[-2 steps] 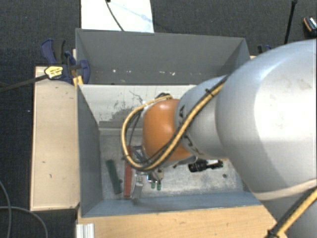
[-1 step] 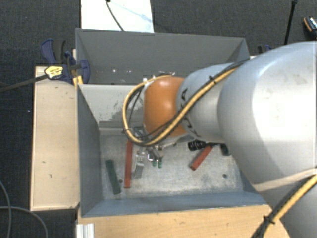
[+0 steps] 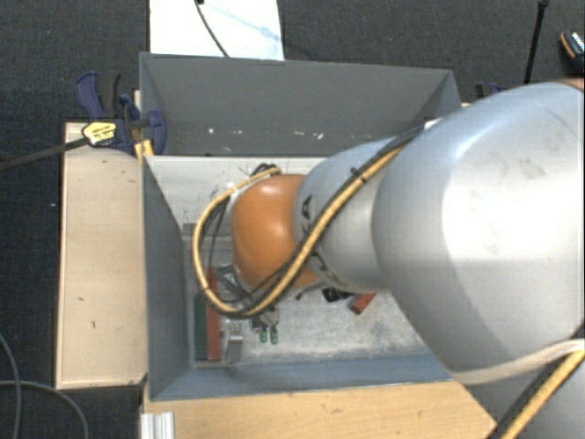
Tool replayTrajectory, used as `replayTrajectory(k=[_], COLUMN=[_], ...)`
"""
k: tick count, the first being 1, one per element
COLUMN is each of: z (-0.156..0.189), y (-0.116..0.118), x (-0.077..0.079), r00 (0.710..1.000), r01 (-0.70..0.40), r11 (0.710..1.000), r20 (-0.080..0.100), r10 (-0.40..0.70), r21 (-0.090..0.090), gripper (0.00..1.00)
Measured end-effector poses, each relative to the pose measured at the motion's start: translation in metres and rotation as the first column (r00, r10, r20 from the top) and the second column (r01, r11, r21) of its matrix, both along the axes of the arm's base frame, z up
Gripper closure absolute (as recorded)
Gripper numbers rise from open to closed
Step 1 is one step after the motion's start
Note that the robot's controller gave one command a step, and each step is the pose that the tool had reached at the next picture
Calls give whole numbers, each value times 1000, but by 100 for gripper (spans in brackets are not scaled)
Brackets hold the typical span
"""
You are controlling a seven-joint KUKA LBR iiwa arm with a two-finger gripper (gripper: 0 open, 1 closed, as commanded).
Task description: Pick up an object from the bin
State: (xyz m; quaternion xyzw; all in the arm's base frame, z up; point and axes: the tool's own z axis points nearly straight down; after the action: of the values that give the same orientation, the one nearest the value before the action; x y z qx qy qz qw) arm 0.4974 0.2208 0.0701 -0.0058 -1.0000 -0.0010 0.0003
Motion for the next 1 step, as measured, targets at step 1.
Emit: replayTrajectory(k=[1], z=[1], y=[-44], x=[-5], r00=[892], r01=[-452], r11=[892], r20=[3], r10=[452], r21=[-3], gripper=[0])
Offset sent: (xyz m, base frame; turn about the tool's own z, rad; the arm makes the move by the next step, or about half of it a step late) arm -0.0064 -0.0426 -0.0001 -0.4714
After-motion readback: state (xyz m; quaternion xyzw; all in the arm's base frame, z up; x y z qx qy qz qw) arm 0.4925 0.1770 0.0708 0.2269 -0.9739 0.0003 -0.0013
